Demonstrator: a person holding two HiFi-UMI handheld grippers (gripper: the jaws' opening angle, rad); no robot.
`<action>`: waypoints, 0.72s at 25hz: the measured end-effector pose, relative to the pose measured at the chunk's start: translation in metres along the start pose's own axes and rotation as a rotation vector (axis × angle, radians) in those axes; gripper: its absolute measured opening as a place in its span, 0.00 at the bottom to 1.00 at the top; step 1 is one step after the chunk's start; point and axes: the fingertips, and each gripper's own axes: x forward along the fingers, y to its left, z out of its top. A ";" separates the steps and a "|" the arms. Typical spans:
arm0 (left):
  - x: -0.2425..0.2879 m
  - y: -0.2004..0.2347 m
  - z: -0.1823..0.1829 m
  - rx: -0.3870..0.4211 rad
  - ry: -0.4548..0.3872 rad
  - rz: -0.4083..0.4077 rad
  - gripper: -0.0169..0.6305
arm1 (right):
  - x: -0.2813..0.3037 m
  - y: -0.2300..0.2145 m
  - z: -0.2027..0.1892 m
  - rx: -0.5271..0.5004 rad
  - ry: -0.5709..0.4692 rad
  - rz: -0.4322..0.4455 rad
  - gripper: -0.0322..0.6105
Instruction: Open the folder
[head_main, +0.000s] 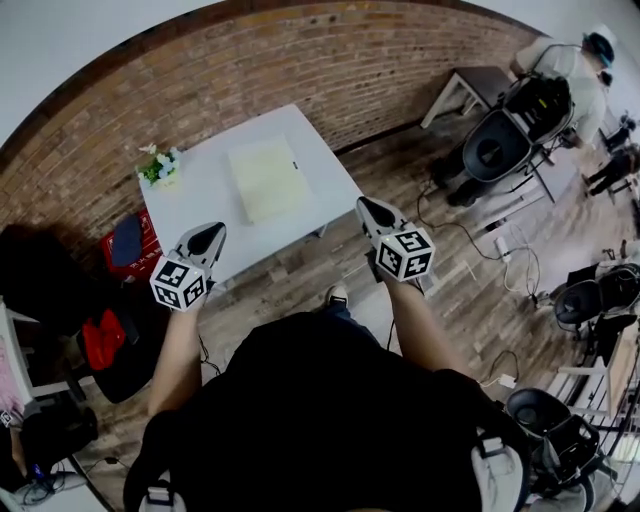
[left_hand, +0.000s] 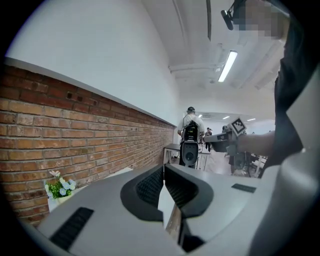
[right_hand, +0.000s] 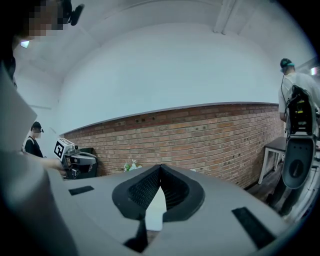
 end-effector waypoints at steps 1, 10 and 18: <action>0.006 0.001 0.002 0.000 0.001 0.006 0.05 | 0.003 -0.008 0.002 0.000 0.000 0.004 0.09; 0.057 0.000 0.007 -0.007 0.021 0.033 0.05 | 0.021 -0.064 0.006 -0.003 0.021 0.033 0.09; 0.095 -0.003 0.003 -0.022 0.054 0.053 0.05 | 0.032 -0.108 0.001 0.011 0.052 0.053 0.09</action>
